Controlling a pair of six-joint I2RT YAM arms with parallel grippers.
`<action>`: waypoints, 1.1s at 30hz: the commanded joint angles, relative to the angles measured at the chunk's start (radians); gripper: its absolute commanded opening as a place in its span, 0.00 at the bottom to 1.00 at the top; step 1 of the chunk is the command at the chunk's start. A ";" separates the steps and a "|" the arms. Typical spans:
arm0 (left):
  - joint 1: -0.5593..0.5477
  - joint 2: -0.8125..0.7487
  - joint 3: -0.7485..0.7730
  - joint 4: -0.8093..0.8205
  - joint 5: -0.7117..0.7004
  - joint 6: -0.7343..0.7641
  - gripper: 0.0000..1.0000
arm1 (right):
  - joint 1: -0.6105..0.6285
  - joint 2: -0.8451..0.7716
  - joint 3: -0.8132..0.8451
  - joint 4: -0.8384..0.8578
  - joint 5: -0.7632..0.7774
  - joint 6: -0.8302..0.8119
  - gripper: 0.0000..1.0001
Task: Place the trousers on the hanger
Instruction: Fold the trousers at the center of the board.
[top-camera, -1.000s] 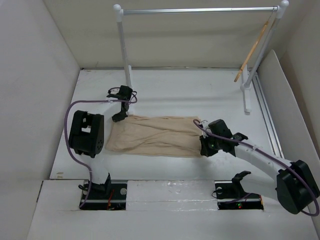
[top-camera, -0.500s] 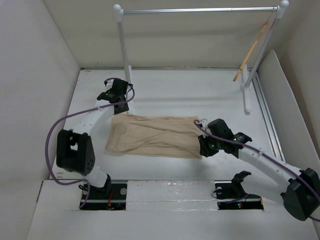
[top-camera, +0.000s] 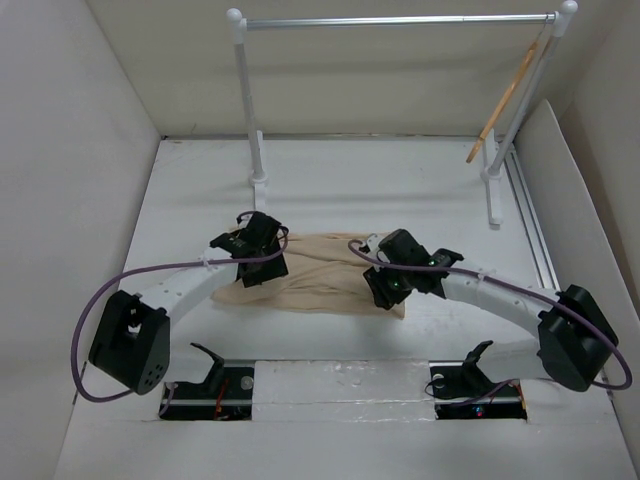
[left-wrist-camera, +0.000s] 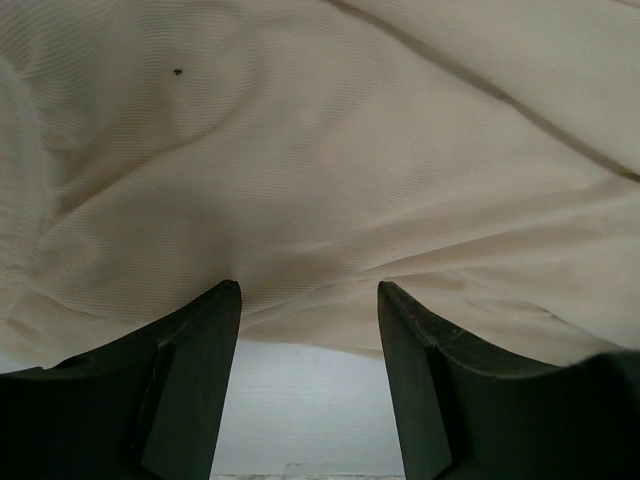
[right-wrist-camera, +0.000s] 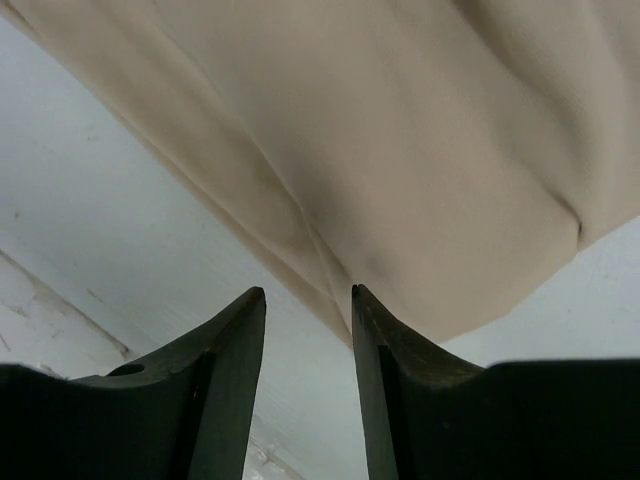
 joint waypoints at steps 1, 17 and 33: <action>0.002 -0.003 0.005 0.069 0.018 -0.055 0.53 | 0.010 0.025 0.071 0.078 0.053 -0.008 0.45; 0.002 0.034 -0.066 0.088 -0.042 -0.027 0.15 | 0.019 0.088 0.012 0.135 0.174 0.032 0.06; 0.048 -0.064 -0.068 0.002 -0.050 0.031 0.00 | 0.047 -0.065 -0.037 0.012 0.145 0.025 0.00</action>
